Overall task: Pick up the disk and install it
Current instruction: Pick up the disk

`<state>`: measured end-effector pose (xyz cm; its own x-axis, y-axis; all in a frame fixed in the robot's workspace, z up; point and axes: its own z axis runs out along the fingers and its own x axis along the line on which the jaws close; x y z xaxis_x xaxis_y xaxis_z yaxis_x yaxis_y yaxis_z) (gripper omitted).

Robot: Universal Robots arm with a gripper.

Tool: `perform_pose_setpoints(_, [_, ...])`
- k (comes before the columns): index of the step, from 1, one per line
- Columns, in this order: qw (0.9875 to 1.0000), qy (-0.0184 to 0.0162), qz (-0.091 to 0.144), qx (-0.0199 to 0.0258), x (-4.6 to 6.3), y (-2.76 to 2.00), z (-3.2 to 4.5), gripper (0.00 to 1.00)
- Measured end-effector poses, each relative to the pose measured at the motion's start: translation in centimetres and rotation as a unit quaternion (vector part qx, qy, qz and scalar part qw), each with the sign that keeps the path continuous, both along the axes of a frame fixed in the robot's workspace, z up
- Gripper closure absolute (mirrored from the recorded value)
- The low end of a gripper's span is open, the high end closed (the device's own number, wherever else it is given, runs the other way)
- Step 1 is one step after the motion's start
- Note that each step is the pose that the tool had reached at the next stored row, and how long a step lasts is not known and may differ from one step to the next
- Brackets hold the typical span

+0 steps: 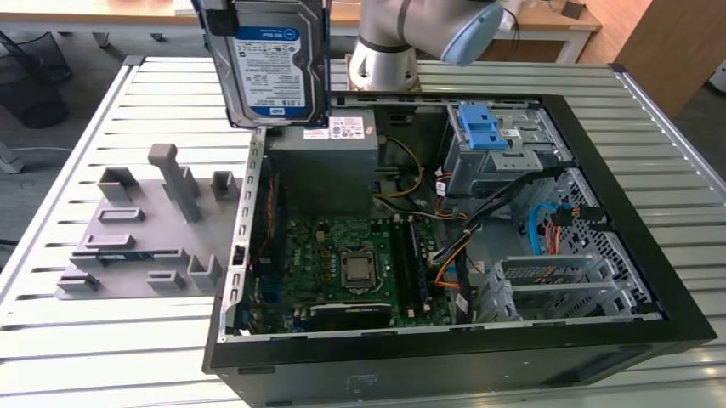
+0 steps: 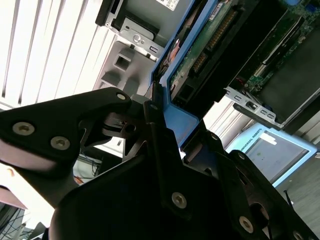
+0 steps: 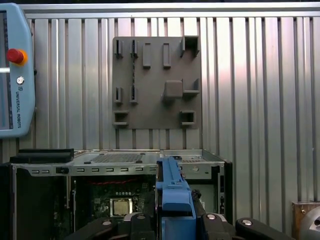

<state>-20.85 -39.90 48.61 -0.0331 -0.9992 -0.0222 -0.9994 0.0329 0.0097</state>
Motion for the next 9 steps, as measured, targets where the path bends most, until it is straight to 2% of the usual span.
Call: perform_pose_setpoints(9, [1.0000, 0.0000, 0.000, 0.0000, 1.00, 0.00, 0.00, 0.64])
